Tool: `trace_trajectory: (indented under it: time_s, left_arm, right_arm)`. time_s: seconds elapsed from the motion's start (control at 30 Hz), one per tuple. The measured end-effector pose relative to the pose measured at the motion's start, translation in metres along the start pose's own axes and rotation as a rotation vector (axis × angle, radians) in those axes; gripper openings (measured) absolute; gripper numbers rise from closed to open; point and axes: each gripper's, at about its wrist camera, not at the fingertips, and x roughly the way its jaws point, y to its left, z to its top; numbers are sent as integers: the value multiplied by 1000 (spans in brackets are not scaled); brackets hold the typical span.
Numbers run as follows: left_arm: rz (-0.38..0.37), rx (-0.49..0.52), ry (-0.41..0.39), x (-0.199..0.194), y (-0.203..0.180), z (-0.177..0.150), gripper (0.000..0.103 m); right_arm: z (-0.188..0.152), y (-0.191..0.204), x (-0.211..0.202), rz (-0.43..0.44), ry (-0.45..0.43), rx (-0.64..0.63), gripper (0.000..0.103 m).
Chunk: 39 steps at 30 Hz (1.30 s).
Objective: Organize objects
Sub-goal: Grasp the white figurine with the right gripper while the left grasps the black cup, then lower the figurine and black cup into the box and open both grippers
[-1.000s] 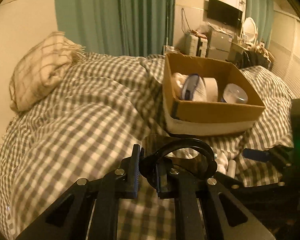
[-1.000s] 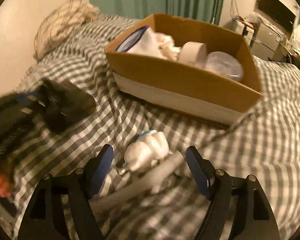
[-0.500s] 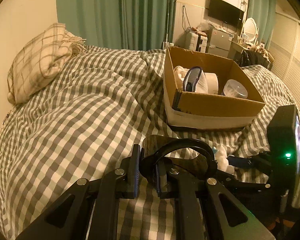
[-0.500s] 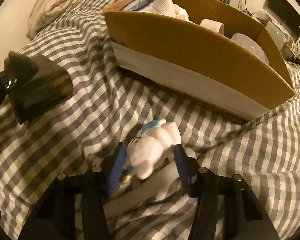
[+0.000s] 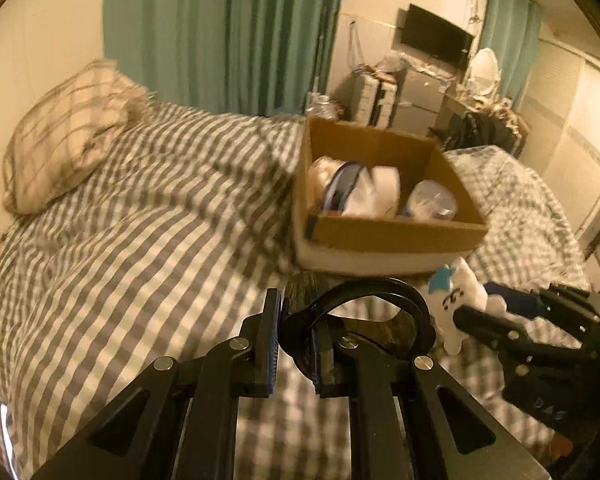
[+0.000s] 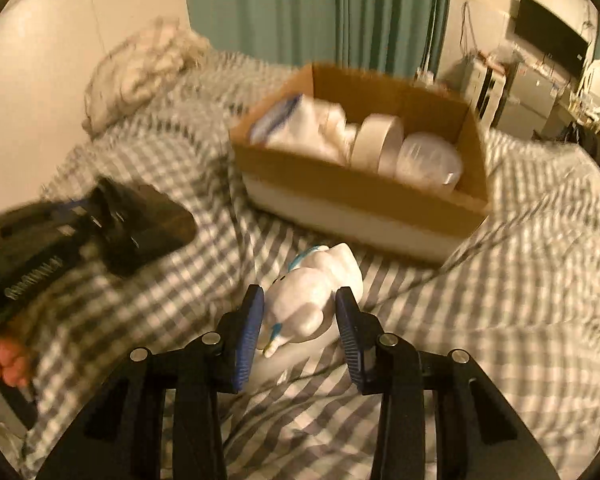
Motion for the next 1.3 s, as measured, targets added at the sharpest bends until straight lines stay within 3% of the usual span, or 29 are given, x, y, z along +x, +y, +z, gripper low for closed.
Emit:
trace_trajectory:
  time_s: [0.07, 0.33, 0.53, 0.7, 0.8, 0.83, 0.87, 0.93, 0.97, 1.0, 1.17, 1.3]
  left_arm:
    - [-36, -1, -14, -1, -6, 17, 12]
    - [-4, 73, -123, 8, -35, 101, 12]
    - [28, 108, -114, 58, -44, 136, 12]
    - [14, 126, -73, 100, -50, 142, 13]
    - [-12, 140, -31, 118, -55, 139, 21]
    - [-15, 144, -16, 120, -57, 137, 32]
    - [-11, 147, 1, 121, -58, 135, 51]
    - [12, 149, -12, 115, -59, 131, 75]
    - [19, 147, -33, 108, -60, 130, 77]
    - [18, 147, -47, 101, -60, 129, 77]
    - [20, 137, -93, 51, -60, 126, 88]
    - [13, 128, -145, 2, -57, 114, 90]
  right_arm:
    - [16, -2, -16, -13, -46, -12, 37]
    - [98, -36, -51, -103, -191, -50, 35]
    - [145, -66, -22, -140, -198, -39, 35]
    - [155, -87, 17, -140, -179, -11, 35]
    - [154, -100, 36, -123, -162, 26, 35]
    - [153, -103, 42, -122, -153, 34, 35]
    - [151, -105, 43, -132, -153, 42, 35]
    - [149, -109, 38, -151, -164, 63, 43]
    - [147, -112, 31, -156, -173, 81, 56]
    - [146, -115, 23, -156, -186, 93, 61]
    - [137, -114, -32, -202, -236, 108, 61]
    - [119, -104, -77, -219, -244, 97, 62]
